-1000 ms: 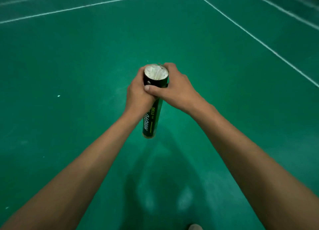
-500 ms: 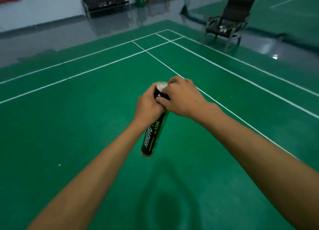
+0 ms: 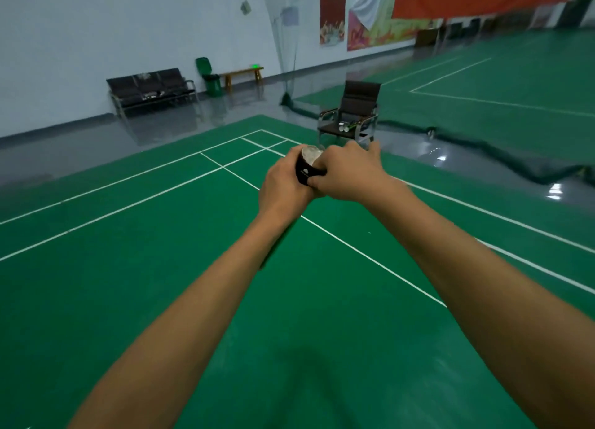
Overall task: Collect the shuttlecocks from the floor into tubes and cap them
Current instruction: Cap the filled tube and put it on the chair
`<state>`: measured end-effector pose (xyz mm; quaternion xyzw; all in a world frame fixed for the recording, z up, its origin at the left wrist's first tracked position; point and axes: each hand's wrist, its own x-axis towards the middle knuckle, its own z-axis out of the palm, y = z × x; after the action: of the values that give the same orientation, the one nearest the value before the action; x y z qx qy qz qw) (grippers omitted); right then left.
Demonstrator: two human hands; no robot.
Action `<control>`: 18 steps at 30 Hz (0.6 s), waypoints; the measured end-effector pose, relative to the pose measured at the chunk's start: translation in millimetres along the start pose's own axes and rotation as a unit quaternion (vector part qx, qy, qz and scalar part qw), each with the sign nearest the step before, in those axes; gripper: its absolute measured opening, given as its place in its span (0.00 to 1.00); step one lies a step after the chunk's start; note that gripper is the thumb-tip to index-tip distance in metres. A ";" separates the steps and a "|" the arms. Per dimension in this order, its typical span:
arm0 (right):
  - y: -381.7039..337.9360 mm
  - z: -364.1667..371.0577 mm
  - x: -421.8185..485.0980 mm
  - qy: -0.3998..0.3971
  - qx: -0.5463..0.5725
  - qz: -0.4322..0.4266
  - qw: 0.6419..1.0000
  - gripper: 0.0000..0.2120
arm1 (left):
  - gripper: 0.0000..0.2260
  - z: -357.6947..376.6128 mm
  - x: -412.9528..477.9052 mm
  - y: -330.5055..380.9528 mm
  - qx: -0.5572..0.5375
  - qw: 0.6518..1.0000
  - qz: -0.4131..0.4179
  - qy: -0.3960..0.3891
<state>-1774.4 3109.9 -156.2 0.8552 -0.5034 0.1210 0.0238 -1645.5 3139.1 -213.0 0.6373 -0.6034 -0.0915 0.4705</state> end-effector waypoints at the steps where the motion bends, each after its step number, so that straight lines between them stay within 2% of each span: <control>1: 12.0 -2.2 6.4 -0.028 0.036 0.000 0.999 0.10 | 0.32 11.6 7.7 2.5 0.001 1.000 -0.003 -0.001; 3: 37.0 -3.0 22.2 -0.099 0.117 -0.009 0.988 0.07 | 0.31 35.6 23.5 1.9 -0.003 1.000 -0.014 0.001; 6: 71.8 2.6 47.1 -0.165 0.204 0.007 0.965 0.12 | 0.31 68.0 49.0 -3.8 -0.013 1.000 -0.025 -0.013; 12: 126.2 20.4 120.9 -0.086 0.214 0.024 0.973 0.09 | 0.27 123.3 137.1 -11.0 -0.021 1.000 0.010 -0.016; 18: 181.0 15.7 225.2 -0.166 0.209 0.066 0.961 0.11 | 0.26 182.8 245.6 -15.7 -0.032 0.999 0.037 -0.015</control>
<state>-1823.9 2825.8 -134.1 0.8139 -0.5191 0.0813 -0.2479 -1697.3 2836.9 -212.1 0.5979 -0.6300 -0.1026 0.4849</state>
